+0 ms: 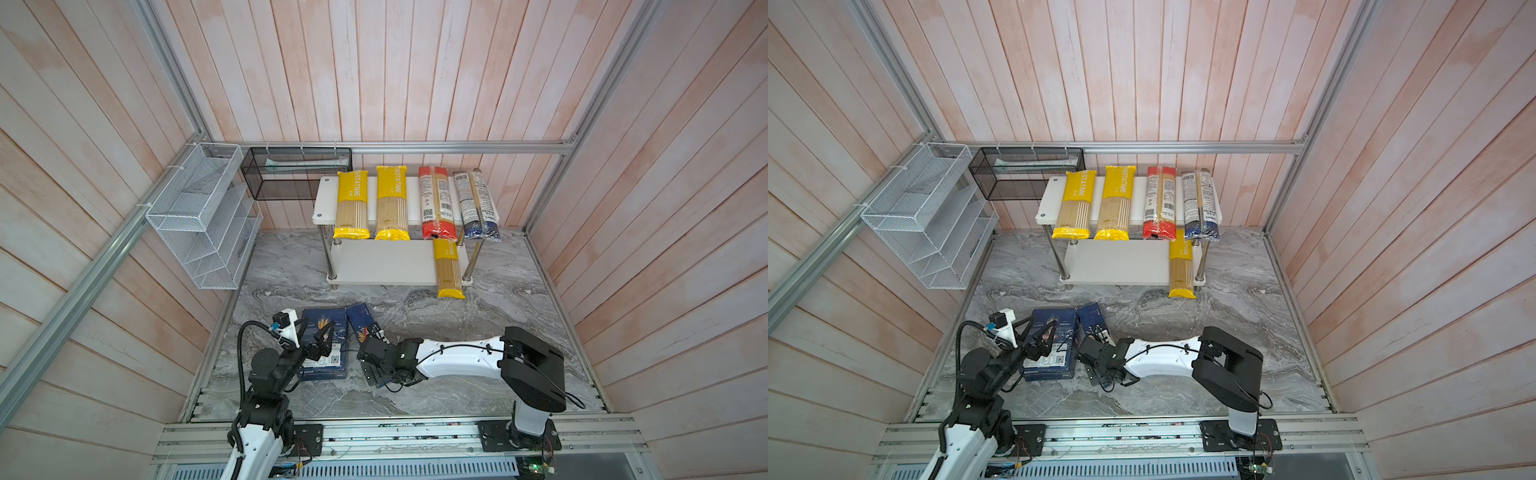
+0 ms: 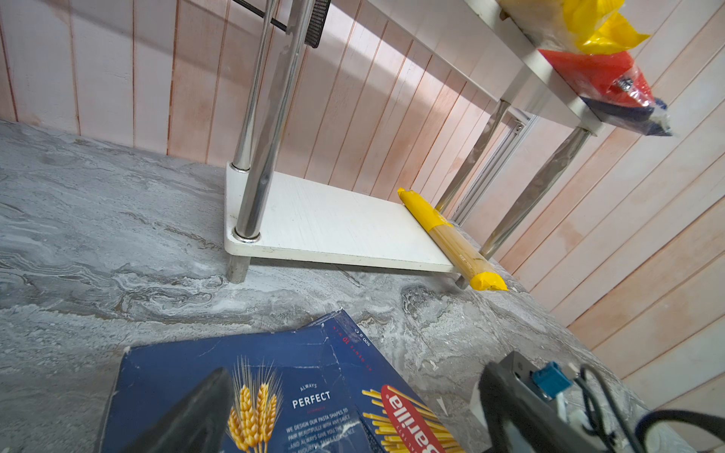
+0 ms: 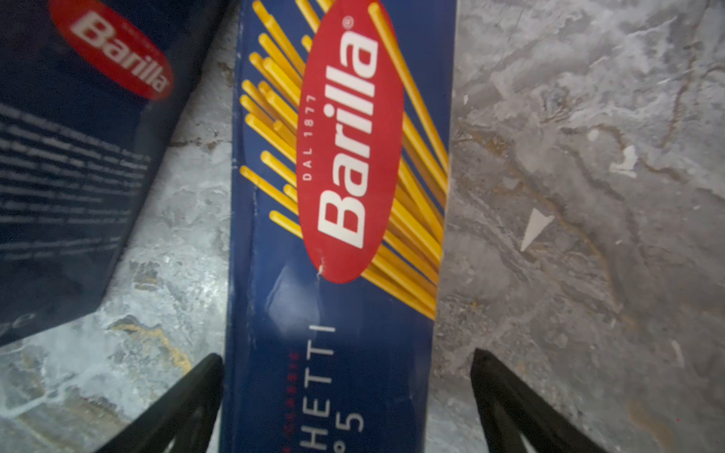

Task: Arrange pasta packages on shelves
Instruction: Pick up the pasta bag from the center of the table.

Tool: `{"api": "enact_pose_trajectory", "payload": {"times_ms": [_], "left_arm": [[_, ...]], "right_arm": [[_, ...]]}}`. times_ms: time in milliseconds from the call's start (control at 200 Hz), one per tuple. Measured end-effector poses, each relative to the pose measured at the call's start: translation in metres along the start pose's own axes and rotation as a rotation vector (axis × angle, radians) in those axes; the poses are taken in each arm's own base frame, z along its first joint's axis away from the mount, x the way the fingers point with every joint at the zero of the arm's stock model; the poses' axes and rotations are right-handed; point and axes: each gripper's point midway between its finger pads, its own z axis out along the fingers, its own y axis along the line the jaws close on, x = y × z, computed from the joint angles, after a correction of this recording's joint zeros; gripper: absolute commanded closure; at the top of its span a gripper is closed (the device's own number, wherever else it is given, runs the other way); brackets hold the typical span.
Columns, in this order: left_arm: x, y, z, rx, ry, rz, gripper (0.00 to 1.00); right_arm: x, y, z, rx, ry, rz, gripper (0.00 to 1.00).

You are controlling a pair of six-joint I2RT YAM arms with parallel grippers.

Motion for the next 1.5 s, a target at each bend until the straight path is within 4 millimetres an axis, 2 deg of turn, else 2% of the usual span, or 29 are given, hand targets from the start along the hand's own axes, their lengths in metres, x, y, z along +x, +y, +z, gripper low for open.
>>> {"api": "enact_pose_trajectory", "payload": {"times_ms": [175,445,805,1140,1305,1500], "left_arm": [[-0.001,-0.002,0.000,0.010,-0.003,0.002,0.00],[-0.002,-0.003,0.000,0.017,-0.005,0.004,0.00],[-0.001,-0.003,0.000,0.019,-0.001,0.003,0.00],[-0.001,-0.003,0.001,0.018,0.000,0.003,0.00],[0.000,-0.003,0.001,0.018,0.000,0.003,0.00],[0.001,-0.002,0.001,0.015,0.007,0.000,0.00]], "right_arm": [[-0.006,0.004,0.002,-0.024,-0.020,0.009,0.02],[-0.007,-0.007,0.015,-0.005,-0.010,0.034,0.02],[-0.013,-0.003,0.024,-0.013,-0.029,0.019,0.08],[-0.018,0.000,0.025,-0.033,-0.042,0.032,0.21],[-0.018,0.001,0.025,-0.038,-0.044,0.035,0.34],[-0.019,0.000,0.023,-0.048,-0.057,0.044,0.37]]}}
